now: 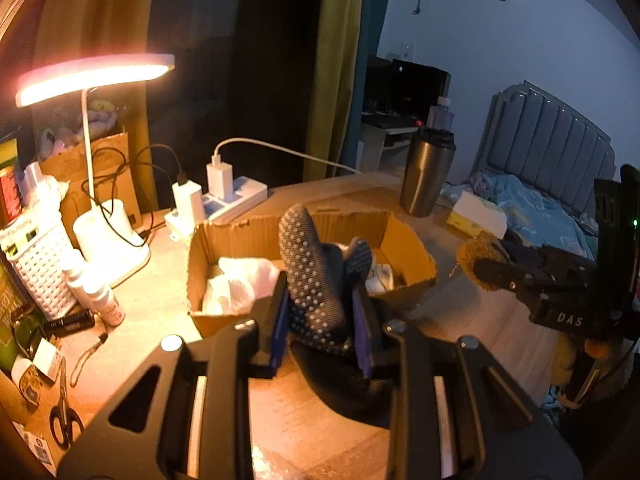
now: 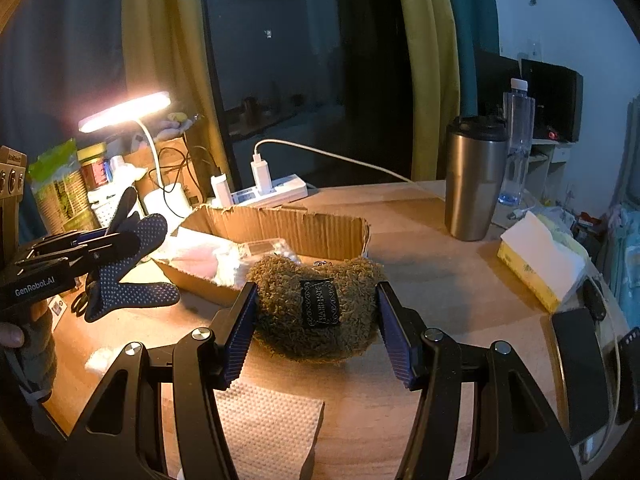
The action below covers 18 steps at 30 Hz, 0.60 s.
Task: Organize soft objects
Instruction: 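Lift the glove and brown plush toward the cardboard box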
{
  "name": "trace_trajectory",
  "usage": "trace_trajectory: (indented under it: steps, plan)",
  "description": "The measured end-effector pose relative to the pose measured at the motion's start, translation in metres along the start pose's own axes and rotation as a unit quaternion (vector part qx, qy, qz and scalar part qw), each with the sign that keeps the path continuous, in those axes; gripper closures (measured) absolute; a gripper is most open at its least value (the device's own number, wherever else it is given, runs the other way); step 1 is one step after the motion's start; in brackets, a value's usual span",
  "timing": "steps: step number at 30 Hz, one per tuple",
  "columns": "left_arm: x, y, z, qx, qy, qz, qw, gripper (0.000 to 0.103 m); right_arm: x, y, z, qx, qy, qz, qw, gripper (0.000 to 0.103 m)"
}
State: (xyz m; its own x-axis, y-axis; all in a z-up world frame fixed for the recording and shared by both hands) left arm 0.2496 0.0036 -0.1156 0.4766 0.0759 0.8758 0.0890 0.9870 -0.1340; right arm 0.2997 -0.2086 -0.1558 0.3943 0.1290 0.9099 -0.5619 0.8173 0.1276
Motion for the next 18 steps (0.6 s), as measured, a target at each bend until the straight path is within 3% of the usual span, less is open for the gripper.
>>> trace_trajectory:
  steps: [18]
  plan:
    - [0.039,-0.003,-0.027,-0.005,-0.030,-0.009,0.9995,0.074,0.029,-0.002,-0.024,0.004,-0.014,0.013,1.000,0.042]
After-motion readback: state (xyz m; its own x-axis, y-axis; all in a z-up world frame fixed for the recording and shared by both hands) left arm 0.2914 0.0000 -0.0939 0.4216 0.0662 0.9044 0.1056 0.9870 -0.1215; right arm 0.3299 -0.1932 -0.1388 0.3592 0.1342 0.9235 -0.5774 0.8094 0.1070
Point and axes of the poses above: each gripper's, at about its wrist camera, not at the fingertips, and z roughly against the way its jaws point, y to its left, x to its top, the point moved 8 cm from there along -z, roughly the way its jaws point, and after that the axes turned 6 degrees about -y, right-handed, at the moved point
